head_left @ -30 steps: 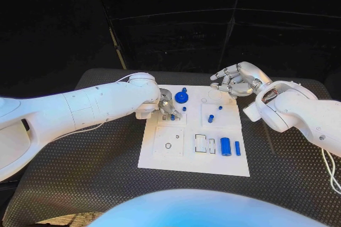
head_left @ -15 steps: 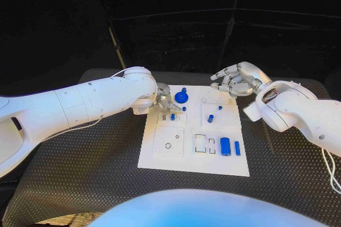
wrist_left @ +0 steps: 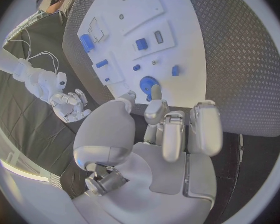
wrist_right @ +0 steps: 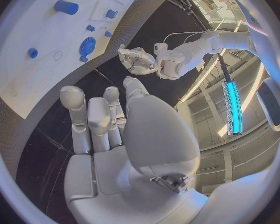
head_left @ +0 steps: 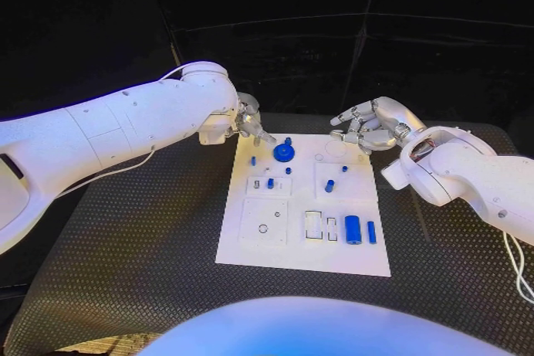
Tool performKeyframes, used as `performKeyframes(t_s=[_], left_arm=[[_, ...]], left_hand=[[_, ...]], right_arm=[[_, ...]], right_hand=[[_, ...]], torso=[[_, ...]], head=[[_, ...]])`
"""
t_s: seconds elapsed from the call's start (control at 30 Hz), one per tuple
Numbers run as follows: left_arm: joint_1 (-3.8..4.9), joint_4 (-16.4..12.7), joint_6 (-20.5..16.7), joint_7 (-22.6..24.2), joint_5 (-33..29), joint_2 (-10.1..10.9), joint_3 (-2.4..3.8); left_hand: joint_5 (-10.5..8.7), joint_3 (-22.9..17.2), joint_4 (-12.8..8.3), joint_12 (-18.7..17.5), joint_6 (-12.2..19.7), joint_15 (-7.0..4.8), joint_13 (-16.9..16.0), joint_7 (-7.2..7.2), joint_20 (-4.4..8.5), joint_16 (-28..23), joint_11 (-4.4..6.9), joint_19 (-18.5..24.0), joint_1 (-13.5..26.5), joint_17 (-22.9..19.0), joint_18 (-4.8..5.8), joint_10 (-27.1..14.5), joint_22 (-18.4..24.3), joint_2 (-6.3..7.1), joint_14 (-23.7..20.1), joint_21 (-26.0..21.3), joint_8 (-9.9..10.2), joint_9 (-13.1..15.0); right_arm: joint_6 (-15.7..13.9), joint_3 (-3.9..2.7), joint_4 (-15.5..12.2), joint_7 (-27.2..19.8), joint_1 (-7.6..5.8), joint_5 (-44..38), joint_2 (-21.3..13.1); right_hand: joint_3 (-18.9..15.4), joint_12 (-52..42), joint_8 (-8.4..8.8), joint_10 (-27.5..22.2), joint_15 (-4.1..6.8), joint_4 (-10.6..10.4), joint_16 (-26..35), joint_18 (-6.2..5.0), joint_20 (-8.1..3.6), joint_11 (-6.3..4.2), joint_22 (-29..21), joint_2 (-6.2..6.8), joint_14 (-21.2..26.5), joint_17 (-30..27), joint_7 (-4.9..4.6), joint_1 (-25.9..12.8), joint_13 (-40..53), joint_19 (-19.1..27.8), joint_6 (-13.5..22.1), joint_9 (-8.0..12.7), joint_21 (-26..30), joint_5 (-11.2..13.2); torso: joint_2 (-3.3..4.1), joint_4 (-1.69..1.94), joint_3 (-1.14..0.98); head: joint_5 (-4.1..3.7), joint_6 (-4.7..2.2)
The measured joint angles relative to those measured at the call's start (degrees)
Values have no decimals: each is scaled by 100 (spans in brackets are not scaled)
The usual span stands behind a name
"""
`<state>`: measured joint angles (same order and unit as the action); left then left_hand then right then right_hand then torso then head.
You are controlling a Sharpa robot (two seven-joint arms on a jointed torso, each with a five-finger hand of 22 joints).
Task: Assemble the parts on the task board
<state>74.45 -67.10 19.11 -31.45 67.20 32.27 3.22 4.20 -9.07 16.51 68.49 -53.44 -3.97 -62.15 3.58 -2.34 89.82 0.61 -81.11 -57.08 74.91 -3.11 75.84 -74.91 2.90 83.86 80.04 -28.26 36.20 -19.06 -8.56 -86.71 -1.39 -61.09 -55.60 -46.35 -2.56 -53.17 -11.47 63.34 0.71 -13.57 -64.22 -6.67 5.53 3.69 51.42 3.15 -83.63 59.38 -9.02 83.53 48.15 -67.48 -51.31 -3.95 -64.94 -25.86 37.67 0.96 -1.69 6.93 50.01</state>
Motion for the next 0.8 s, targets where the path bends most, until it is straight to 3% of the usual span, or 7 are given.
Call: performKeyframes(t_s=[0.2,0.43,0.8], left_arm=[[33,604,203,3,54,-336,-16],[18,1122,383,12,95,-587,-29],[-166,1693,527,28,160,-826,-41]], left_hand=[[0,232,7,30,-23,20,-26,23,-22,0,-6,-21,0,0,0,-6,0,0,21,0,95,-83],[-64,533,14,30,-42,41,24,42,-64,0,-41,22,-27,0,-1,-41,0,-28,0,-31,268,-219],[-65,660,15,30,-63,62,31,63,-64,0,-61,22,-54,0,0,-61,5,-54,20,-55,335,-287]], right_arm=[[6,0,15,0,0,4,38],[15,1,23,-2,0,7,55],[36,1,35,-8,1,17,80]], right_hand=[[0,0,0,-20,0,0,0,0,0,20,0,0,0,0,0,0,0,0,0,0,0,0],[0,0,0,-20,0,0,0,0,0,20,0,0,0,0,0,0,1,0,0,0,0,0],[17,-1,0,-19,0,-17,0,-1,0,20,1,0,0,0,0,0,1,0,0,-1,0,1]], torso=[[15,-13,6],[19,-13,7],[18,-16,12]], head=[[-6,0],[6,0],[48,0]])
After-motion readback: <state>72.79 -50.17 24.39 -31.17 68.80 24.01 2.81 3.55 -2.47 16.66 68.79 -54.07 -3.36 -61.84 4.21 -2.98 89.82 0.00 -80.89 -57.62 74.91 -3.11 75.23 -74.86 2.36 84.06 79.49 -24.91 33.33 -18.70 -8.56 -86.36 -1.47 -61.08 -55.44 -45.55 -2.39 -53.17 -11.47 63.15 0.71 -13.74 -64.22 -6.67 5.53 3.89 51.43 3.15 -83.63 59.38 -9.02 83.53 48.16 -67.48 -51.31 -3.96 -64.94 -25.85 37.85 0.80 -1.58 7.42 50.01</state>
